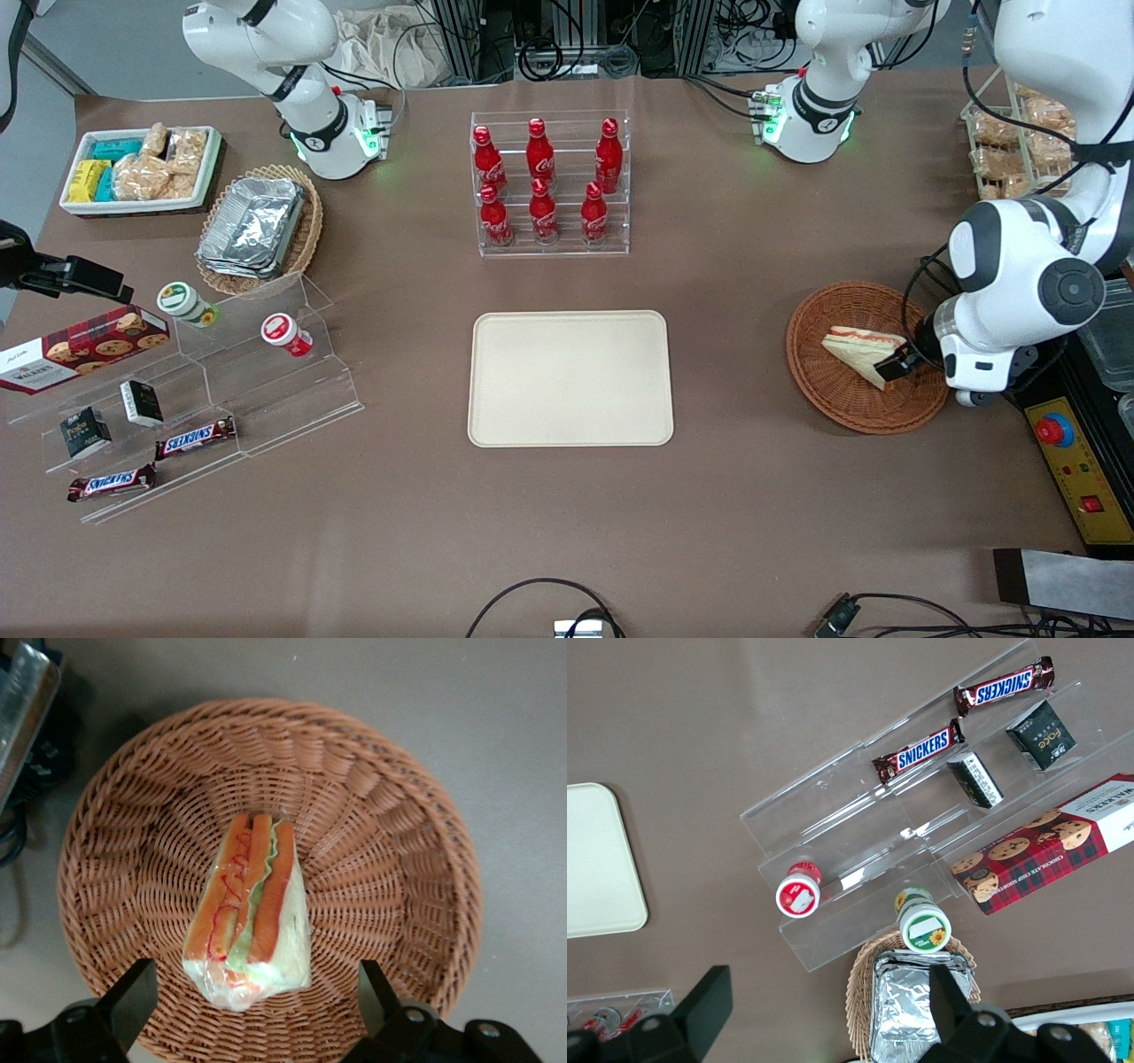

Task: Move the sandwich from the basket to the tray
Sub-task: 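Close the left gripper on the wrapped sandwich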

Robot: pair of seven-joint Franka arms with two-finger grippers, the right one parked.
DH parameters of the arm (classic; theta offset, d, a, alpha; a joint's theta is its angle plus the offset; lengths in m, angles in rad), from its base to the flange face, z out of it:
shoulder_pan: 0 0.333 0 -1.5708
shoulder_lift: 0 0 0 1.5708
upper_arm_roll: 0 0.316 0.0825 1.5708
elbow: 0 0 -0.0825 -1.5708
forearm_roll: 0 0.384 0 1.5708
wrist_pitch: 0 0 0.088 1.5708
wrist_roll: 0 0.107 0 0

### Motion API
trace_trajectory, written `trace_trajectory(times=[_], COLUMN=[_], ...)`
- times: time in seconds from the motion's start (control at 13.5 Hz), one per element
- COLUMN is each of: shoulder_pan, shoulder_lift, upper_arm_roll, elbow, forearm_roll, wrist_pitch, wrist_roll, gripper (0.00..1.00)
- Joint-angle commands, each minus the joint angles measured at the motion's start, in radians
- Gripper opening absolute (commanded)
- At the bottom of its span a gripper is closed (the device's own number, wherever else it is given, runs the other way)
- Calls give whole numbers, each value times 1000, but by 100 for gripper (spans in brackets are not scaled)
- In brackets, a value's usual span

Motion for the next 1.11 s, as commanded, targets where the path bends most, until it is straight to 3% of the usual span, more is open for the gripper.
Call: trace_trajectory(times=[0.0,0.37,0.44,0.52,0.74,0.81,1.04], shoulder_pan=[5,32,34,37,37,37,34], shoulder_lift=[-11,9,17,17,15,14,-19], upper_arm_roll=[-4,8,10,10,10,10,7], elbow=[-68,-139,-139,-139,-138,-136,-95], forearm_roll=[-10,0,0,0,0,0,1], wrist_pitch=[84,193,197,205,196,194,110], wrist_roll=[-15,-2,-2,-2,-2,-4,8], gripper=[100,100,87,63,6,0,0])
